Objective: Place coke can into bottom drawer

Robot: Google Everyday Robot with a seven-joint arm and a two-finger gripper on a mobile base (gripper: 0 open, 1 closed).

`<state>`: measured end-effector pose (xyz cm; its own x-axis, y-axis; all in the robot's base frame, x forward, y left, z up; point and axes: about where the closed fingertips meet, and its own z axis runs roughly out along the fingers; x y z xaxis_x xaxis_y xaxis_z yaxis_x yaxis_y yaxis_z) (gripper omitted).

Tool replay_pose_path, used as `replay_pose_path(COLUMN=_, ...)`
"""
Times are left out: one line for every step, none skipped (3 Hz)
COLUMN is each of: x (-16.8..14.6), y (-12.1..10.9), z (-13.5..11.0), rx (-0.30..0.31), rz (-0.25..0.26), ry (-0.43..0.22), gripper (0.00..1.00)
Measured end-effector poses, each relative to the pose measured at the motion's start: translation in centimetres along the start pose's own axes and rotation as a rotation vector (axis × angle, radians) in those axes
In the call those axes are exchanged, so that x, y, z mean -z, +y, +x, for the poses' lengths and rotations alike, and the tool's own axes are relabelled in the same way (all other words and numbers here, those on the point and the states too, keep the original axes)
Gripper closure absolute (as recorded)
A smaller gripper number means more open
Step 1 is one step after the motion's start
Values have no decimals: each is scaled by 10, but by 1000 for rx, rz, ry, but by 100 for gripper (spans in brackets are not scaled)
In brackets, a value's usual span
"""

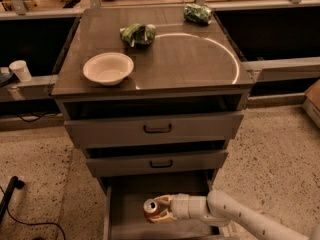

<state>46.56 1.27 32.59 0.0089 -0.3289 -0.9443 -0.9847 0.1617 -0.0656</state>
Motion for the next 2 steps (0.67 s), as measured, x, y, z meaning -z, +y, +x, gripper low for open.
replay_pose_path(x=-6, y=2, z=-2, rx=10, rz=-50, ry=-25, gripper=100)
replay_pose_path(x=-48, y=5, z=-12, rx=86, rz=-139, ry=-170, gripper=100)
